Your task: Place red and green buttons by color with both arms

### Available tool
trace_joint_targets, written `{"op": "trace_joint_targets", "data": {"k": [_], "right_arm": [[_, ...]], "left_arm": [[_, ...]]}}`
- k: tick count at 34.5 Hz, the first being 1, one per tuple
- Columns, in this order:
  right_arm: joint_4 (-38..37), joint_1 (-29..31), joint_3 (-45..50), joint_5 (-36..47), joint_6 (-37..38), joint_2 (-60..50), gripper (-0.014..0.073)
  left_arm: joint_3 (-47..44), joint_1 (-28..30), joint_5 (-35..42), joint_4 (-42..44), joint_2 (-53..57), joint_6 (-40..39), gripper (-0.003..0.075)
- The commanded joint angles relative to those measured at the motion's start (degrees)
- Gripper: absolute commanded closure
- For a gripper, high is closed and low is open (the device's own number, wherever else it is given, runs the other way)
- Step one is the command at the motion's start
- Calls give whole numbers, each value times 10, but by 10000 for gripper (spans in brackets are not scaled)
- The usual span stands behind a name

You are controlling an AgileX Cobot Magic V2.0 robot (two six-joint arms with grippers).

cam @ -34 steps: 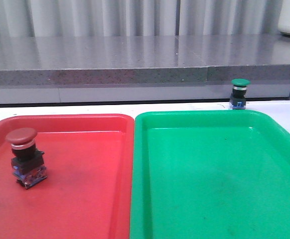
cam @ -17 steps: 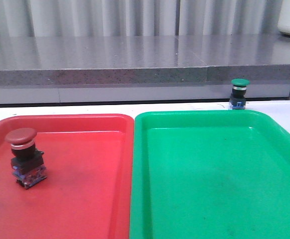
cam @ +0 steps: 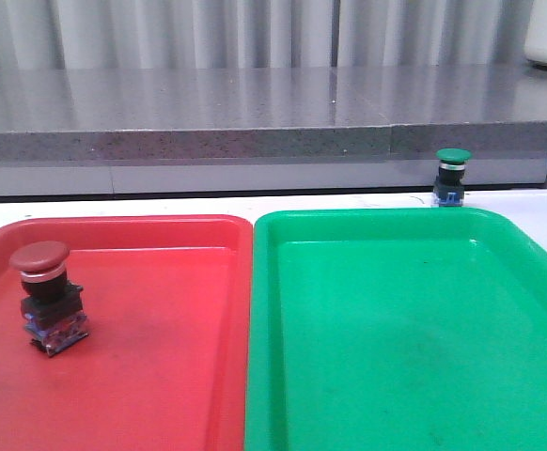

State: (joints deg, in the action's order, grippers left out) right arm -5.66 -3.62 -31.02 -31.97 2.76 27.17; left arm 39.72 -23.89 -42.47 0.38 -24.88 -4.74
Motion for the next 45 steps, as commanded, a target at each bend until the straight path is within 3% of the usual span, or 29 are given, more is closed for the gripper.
{"op": "trace_joint_targets", "data": {"k": [1, 10, 19, 45], "right_arm": [[-4, 3, -19, 46, -4, 10, -58], [-4, 3, -21, 116, -3, 51, -58], [33, 3, -78, 140, 3, 187, -58], [62, -5, -435, 121, 2, 674, -58]], "left_arm": [[16, -6, 44, -4, -4, -1, 260], [16, -6, 44, -4, -4, -1, 260], [16, -6, 44, -4, -4, -1, 260], [16, -6, 46, -4, -4, -1, 260]]}}
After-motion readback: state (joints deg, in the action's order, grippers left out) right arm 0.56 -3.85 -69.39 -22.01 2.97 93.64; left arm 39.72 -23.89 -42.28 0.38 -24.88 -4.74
